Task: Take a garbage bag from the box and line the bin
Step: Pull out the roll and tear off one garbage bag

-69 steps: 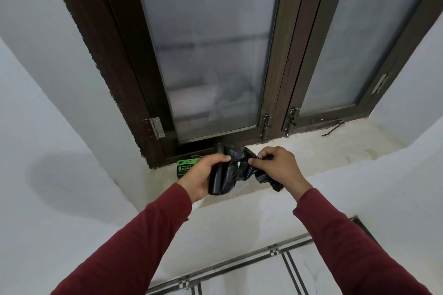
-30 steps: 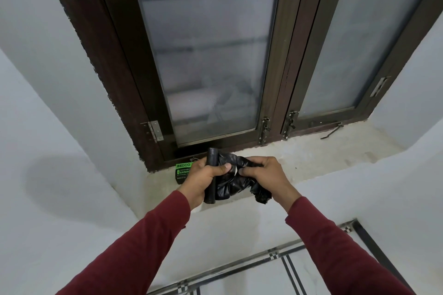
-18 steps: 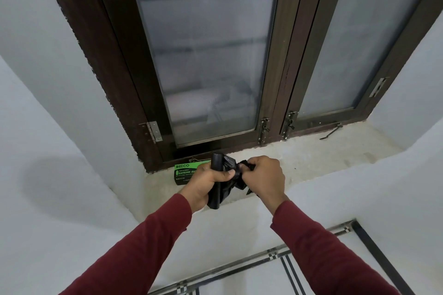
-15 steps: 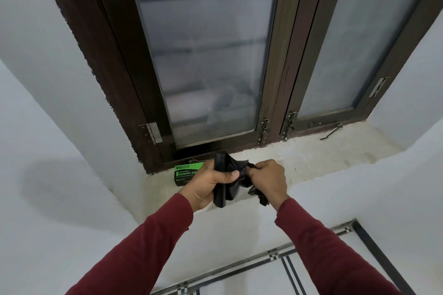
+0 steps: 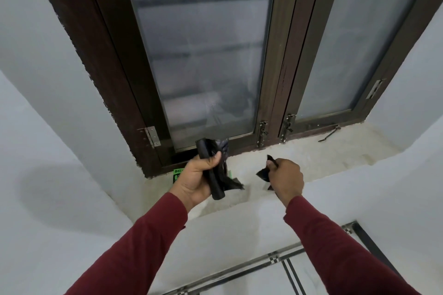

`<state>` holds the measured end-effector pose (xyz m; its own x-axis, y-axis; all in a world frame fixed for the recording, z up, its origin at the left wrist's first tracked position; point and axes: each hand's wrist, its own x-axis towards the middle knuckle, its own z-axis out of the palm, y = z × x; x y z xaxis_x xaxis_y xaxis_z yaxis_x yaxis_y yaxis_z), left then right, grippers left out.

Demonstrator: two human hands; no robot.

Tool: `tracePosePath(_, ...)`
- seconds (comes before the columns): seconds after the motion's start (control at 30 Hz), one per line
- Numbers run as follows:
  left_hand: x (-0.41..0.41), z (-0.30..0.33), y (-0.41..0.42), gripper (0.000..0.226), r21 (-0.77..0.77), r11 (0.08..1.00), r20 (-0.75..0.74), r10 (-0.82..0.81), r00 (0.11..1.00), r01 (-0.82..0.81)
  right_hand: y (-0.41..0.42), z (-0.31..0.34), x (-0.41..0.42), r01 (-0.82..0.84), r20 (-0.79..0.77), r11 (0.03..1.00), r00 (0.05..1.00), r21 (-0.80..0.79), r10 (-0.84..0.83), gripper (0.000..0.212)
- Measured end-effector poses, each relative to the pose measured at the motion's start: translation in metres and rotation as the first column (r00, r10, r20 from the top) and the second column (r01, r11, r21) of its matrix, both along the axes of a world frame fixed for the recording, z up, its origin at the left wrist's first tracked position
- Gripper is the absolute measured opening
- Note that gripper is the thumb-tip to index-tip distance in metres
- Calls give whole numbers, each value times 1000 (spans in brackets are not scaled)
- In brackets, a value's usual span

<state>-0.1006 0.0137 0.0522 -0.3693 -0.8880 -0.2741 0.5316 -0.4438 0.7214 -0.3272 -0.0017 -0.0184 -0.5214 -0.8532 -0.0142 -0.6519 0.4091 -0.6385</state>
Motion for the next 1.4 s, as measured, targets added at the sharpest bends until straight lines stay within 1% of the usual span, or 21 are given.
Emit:
tracePosePath(0.1,4,7,-12,25,4,998,124,65,990,-66,-2,6,-8,35,298,998,953,57,-51,33)
tracePosePath(0.2,-2,3,-18,34,45,992,218,107,970,-119,-12,18,-1,4,630,987,769,158,-104,32)
tracePosePath(0.27,-6,-3,-19,35,76,988,259,109,960,-133,-20,22,2,-57,652,989,757,134,-45,23)
tracePosePath(0.3,-8,-5,-19,35,94,986,267,109,958,-138,-24,22,2,-97,608,989,794,113,8,22)
tracePosePath(0.37,-11,-6,-20,35,116,983,270,108,957,-143,-32,21,-1,-205,480,976,864,68,148,42)
tracePosePath(0.47,-14,-4,-20,33,125,980,302,111,947,-154,-42,18,-5,-331,-1,937,943,109,333,52)
tracePosePath(0.6,-13,-3,-19,30,96,980,390,125,913,-175,-45,15,-10,-406,-433,910,808,84,400,33)
tracePosePath(0.67,-11,-4,-19,32,84,980,412,132,902,-182,-46,1,-18,-458,-526,886,739,69,422,24)
tracePosePath(0.73,-8,-4,-19,32,90,979,431,126,894,-181,-47,-12,-23,-470,-520,882,749,21,411,24)
tracePosePath(0.8,-7,-2,-19,28,97,975,468,131,874,-198,-42,-16,-18,-469,-410,868,833,-165,372,28)
tracePosePath(0.83,-7,-1,-19,27,92,974,481,140,866,-208,-37,-13,-12,-436,-282,847,891,-305,357,28)
tracePosePath(0.9,-7,1,-19,30,69,974,485,158,860,-217,-22,3,8,-265,134,831,918,-490,373,23)
tracePosePath(0.93,-8,2,-19,32,50,975,489,165,856,-216,-14,15,18,-167,402,858,829,-487,390,19)
tracePosePath(0.97,-9,4,-19,34,27,976,498,174,850,-216,-8,26,26,-100,669,902,637,-420,383,17)
tracePosePath(1.0,-10,5,-19,37,-2,977,511,183,840,-212,-2,34,33,-110,870,944,367,-311,330,25)
tracePosePath(1.03,-11,6,-18,40,-27,977,529,193,826,-212,2,38,34,-199,958,956,145,-215,246,42)
tracePosePath(1.07,-12,7,-18,43,-51,976,543,205,814,-211,7,40,34,-335,980,925,27,-179,199,56)
tracePosePath(1.13,-12,10,-16,47,-96,972,565,230,792,-214,14,42,33,-489,980,851,-55,-192,189,66)
tracePosePath(1.23,-11,12,-17,47,-110,971,601,236,764,-213,13,45,36,-409,981,896,9,-172,193,64)
tracePosePath(1.33,-4,13,-22,28,-25,989,587,135,798,-149,9,48,34,-295,980,945,94,-142,176,37)
tracePosePath(1.4,3,11,-25,15,-8,996,554,82,829,-93,8,51,30,-256,977,955,112,-147,180,29)
